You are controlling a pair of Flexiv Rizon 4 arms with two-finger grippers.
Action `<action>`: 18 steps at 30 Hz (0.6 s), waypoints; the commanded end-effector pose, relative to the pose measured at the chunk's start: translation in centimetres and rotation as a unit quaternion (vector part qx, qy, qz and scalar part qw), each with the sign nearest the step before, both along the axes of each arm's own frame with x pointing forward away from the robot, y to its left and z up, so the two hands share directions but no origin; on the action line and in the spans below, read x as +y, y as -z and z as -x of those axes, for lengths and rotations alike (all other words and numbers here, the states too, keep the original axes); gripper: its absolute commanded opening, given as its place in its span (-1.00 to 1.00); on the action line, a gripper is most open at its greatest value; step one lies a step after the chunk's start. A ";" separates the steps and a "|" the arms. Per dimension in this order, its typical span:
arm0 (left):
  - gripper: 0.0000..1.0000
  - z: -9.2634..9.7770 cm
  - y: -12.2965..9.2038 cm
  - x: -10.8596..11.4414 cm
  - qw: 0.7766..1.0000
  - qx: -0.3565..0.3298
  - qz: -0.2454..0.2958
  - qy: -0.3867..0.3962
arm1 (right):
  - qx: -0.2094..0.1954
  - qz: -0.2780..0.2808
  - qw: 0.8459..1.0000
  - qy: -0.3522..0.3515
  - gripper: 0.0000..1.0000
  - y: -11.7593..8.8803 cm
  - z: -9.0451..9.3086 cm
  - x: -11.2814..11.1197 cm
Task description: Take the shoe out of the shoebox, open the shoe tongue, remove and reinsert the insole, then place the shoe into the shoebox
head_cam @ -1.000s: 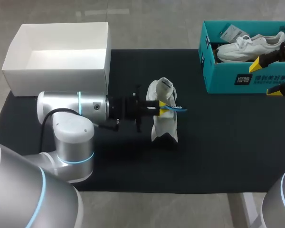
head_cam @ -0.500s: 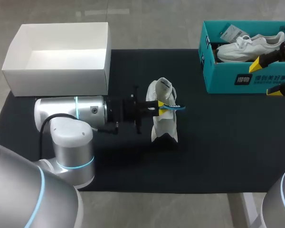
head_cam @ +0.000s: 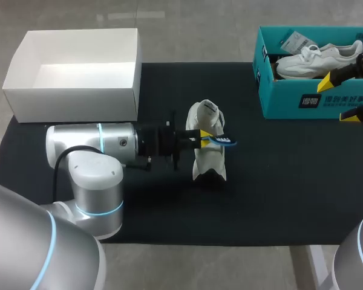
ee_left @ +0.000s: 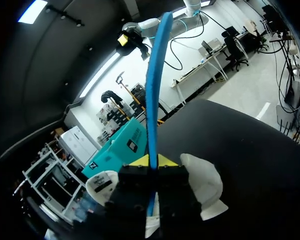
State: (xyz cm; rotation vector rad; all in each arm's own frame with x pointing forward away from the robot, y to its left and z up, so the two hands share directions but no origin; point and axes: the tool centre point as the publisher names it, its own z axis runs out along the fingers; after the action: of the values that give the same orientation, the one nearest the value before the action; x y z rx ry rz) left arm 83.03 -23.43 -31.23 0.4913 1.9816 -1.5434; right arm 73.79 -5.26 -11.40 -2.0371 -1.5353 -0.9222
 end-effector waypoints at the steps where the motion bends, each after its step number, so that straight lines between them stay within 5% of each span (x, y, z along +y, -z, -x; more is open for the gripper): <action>1: -1.00 -1.0 0.5 -0.5 1.000 0.003 -0.012 0.003 | 0.001 0.001 1.000 0.000 1.00 0.0 -0.2 0.1; 16: -1.00 -1.9 2.2 0.0 0.999 -0.003 -0.040 0.003 | 0.001 0.001 1.000 0.000 1.00 0.0 -0.2 0.1; 18: -0.22 -1.6 1.8 0.2 0.999 -0.003 -0.038 0.003 | 0.001 0.001 1.000 0.000 1.00 0.0 -0.2 0.1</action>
State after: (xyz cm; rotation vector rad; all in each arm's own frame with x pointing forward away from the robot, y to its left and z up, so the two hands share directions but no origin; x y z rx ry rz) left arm 84.81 -23.42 -33.34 0.5327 2.0390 -1.4762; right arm 73.79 -5.26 -11.40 -2.0371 -1.5354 -0.9222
